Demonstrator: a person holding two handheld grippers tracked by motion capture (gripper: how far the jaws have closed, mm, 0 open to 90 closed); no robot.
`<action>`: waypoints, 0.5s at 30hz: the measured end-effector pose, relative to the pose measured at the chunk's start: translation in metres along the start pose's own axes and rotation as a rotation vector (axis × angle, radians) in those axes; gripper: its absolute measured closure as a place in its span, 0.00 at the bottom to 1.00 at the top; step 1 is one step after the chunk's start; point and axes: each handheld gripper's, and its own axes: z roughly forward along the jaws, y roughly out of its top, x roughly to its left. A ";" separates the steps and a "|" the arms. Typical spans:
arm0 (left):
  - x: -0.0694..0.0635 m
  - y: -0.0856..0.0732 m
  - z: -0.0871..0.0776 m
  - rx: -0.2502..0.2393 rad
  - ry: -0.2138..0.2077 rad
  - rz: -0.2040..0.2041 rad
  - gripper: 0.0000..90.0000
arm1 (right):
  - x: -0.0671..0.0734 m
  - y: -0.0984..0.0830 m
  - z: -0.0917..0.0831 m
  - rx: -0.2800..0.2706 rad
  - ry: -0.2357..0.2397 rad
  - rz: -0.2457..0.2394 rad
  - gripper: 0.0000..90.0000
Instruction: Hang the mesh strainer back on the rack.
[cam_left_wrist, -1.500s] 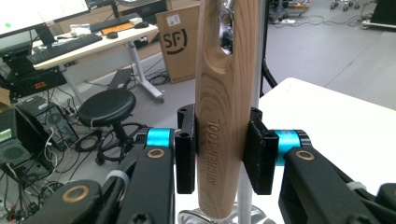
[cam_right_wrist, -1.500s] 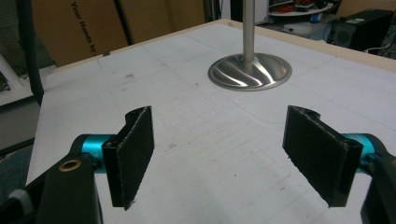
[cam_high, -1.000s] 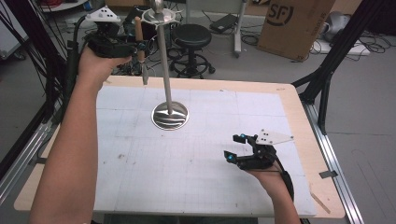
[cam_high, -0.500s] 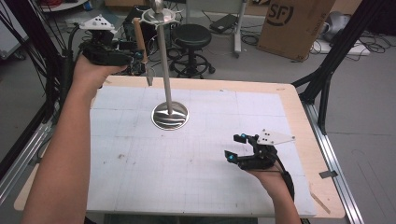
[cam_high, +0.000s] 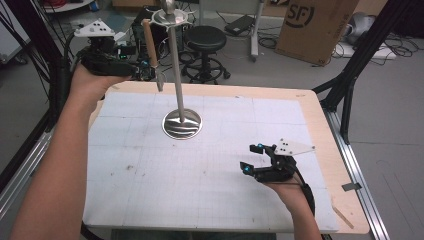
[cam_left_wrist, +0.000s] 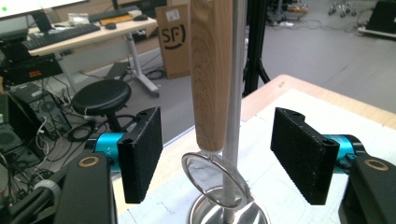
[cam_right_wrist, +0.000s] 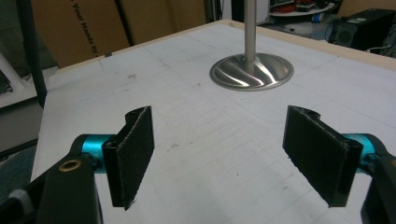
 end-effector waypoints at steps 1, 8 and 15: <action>-0.001 0.001 -0.002 -0.008 -0.003 0.000 0.38 | 0.000 0.000 0.000 0.003 0.002 0.003 0.27; -0.005 -0.001 -0.016 -0.033 -0.007 0.011 0.33 | 0.000 0.000 0.001 0.004 -0.003 0.000 0.27; -0.014 -0.012 -0.027 -0.057 -0.055 0.032 0.28 | 0.000 0.000 0.000 0.006 -0.007 0.004 0.27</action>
